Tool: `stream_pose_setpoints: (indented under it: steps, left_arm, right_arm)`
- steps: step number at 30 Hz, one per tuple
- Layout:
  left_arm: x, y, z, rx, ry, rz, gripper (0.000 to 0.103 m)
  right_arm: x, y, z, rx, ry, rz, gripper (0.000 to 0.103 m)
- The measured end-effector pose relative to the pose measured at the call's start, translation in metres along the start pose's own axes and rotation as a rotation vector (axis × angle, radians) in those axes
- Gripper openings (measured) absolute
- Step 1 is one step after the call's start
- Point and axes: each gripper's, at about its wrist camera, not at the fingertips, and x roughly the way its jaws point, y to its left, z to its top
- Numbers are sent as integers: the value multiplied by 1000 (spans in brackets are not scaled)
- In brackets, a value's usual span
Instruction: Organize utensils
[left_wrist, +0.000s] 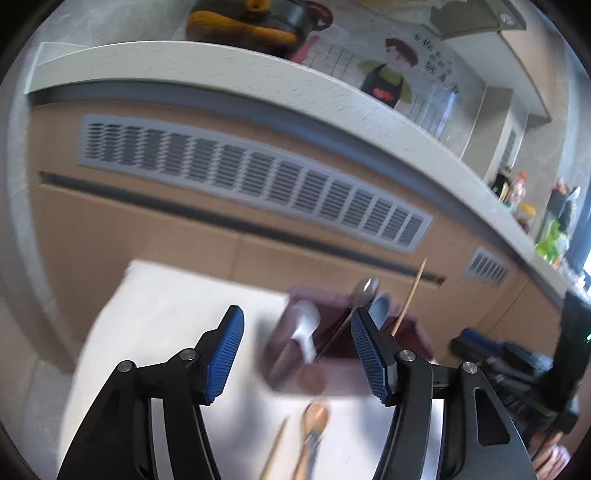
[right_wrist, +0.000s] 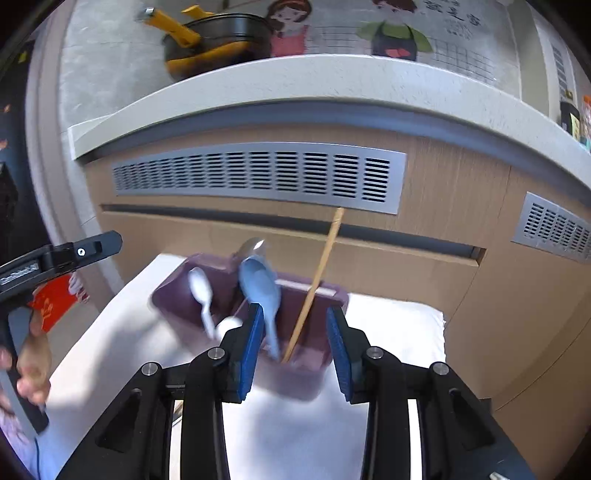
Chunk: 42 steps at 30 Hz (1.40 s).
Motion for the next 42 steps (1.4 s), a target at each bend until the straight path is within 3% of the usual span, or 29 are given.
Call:
stream_pose_setpoints:
  steps: [4,10,14,20,28,31,35,42]
  left_arm:
    - [-17,17,-32,31,74,67,67]
    - [-34,46,-77,11,180,112,67]
    - [-39,54,-100,33,239,126,67]
    - [-39,53,-116,54,283,103,67]
    - [-32,51,-116,41,312,88,67]
    - [-29,49,-118,39,326,84,68]
    - [-27,44,-118,48,339,78,68]
    - [-24,28,-117,97,357,73,68]
  right_arm:
    - [-16,21,-14,-48,43,58,43]
    - [-15,62,-52,-144,140,146,43]
    - [-5,89,-85,-195,252,234,43]
    - [-2,118,-128,-277,366,307,43]
    - [4,120,-141,-279,426,329,43]
    - [10,118,-144,-290,439,308,35]
    - [10,112,-148,-301,426,273,17]
    - [-2,92,-151,-274,428,234,11]
